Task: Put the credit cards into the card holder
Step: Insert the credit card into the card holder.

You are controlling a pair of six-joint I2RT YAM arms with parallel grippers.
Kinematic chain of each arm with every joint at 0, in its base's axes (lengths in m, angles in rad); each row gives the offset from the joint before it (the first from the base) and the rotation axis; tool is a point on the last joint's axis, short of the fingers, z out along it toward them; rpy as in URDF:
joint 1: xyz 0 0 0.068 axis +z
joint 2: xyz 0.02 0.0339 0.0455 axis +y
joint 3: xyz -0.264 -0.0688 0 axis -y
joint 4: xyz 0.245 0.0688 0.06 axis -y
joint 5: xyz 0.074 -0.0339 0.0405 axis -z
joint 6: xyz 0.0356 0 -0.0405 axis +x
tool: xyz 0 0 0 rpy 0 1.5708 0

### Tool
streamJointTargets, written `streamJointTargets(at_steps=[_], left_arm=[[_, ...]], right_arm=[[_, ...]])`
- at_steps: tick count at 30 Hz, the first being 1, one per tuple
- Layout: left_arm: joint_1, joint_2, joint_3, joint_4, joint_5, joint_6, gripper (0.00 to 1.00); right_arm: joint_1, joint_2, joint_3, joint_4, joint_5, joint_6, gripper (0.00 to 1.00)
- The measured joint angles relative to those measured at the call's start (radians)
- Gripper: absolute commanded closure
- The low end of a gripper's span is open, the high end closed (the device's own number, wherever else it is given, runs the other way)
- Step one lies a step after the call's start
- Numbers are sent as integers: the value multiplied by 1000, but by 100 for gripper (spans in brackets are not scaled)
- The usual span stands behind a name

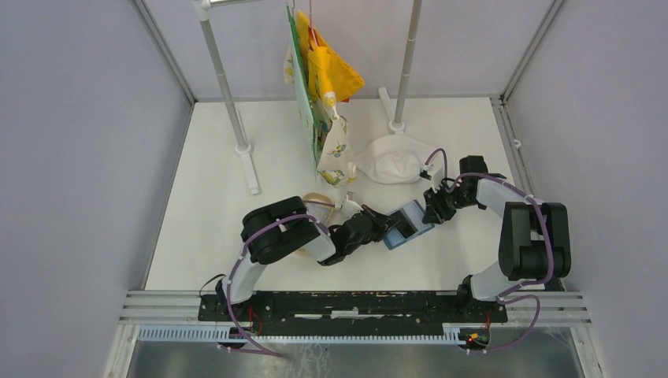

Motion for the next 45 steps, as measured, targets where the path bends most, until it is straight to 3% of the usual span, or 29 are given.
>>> streamJointTargets(at_steps=[13,20,25,28,30,32,35,40,45], left_arm=[[4,-2,43,-60,6,-14,98],[13,37,87,-51,36,-14,94],[13,49,90,-32,52,-14,92],[14,57,95,-21,60,-14,91],[15,62,101,-19,64,-14,91],[16,65,103,-19,69,-14,90],[18,69,105,-16,77,-14,90],[19,71,105,-12,81,-14,89],[20,77,105,0,84,-14,89]], right_arm=[[0,0,0,0,0,-4,65],[0,-11,0,-1,-2,-25,53],[0,-134,-16,9,-1,-48,50],[0,-233,-29,15,-51,-106,56],[1,-297,-45,6,-121,-189,69],[10,-346,-64,-36,-199,-335,90],[37,-376,-115,-164,-283,-643,100],[97,-340,-179,-304,-312,-962,99],[203,-394,-281,-119,-262,-877,89]])
